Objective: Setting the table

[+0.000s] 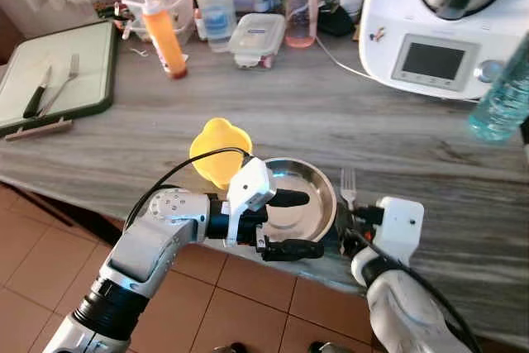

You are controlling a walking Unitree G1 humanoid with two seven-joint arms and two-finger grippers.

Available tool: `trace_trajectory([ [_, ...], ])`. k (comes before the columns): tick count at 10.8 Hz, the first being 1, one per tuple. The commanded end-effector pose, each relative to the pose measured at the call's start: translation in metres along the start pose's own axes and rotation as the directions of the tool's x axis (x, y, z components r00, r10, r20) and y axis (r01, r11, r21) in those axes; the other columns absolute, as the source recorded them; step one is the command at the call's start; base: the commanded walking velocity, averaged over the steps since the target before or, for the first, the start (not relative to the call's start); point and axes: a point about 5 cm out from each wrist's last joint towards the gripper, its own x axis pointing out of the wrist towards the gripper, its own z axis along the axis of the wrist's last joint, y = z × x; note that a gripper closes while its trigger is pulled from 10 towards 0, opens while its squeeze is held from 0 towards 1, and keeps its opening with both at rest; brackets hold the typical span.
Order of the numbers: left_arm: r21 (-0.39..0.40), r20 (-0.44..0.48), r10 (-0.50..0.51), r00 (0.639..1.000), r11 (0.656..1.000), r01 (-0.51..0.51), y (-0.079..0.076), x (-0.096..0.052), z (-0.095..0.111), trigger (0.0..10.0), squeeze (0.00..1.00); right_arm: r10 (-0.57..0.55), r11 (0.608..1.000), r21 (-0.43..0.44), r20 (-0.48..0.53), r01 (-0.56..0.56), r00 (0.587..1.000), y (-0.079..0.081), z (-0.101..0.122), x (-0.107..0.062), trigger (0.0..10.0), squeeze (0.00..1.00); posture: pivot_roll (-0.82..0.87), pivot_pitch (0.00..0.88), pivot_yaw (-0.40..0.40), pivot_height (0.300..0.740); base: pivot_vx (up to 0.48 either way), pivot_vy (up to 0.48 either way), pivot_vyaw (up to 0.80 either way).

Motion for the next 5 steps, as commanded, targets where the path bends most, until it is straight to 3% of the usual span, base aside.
trace_trajectory([
  [1, 0.008, -0.007, -0.007, 1.000, 1.000, 0.007, -0.002, 0.000, -0.001, 10.0, 0.00, -0.007, 0.999, -0.032, -0.008, 0.007, 1.000, -0.003, -0.002, -0.005, 10.0, 1.00, -0.03, 0.160, 0.092, 0.740, 0.000, 0.000, 0.00],
  [5, 0.013, 0.008, 0.022, 1.000, 1.000, -0.022, 0.002, 0.001, -0.001, 10.0, 0.00, -0.054, 0.977, -0.197, 0.144, 0.082, 0.988, -0.020, 0.016, -0.017, 10.0, 1.00, -0.04, 0.142, 0.078, 0.740, 0.000, 0.000, 0.00],
])
